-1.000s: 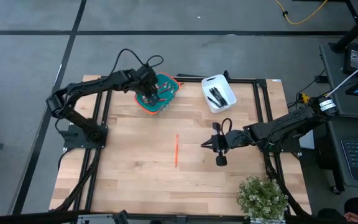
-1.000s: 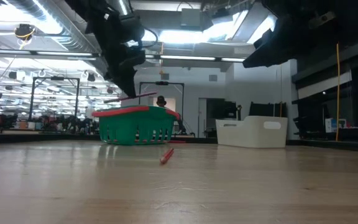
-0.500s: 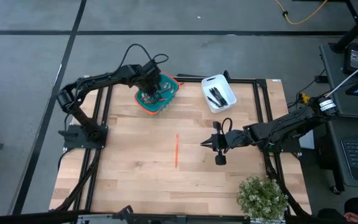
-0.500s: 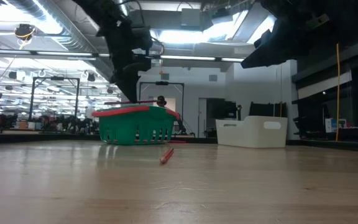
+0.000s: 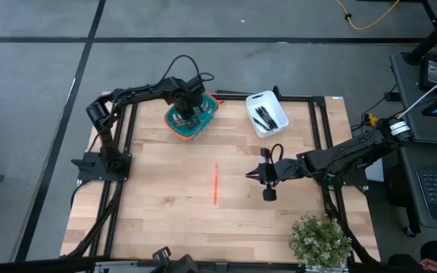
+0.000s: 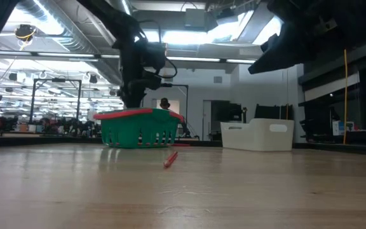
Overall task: Sort pens & pencils
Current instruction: Put the red pencil into the blue bin
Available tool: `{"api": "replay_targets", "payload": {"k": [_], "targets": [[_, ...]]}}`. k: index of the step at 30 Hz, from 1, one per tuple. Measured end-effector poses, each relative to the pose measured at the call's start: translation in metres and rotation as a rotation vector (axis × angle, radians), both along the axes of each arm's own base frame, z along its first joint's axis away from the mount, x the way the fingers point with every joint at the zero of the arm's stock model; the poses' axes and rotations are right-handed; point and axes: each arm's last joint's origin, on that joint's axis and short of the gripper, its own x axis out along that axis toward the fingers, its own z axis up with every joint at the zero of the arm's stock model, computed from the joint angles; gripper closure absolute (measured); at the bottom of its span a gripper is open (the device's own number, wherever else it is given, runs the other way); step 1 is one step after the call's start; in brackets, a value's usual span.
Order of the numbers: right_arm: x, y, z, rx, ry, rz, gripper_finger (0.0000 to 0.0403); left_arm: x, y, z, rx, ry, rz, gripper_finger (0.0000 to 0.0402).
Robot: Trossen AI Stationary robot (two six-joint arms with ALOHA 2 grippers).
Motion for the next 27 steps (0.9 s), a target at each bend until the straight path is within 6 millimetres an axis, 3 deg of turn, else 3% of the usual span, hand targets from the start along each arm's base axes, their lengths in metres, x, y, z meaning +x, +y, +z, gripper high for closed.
{"api": "replay_targets", "payload": {"k": [19,27], "targets": [[0.0,0.0,0.0,0.0,0.005,-0.003,0.0377,0.005,0.002,-0.001,-0.025,-0.064,-0.023,0.0389],[-0.001,0.0,-0.001,0.004,0.013,-0.006,0.0377,0.006,-0.002,-0.015,-0.09,-0.057,-0.018,0.0375]]}}
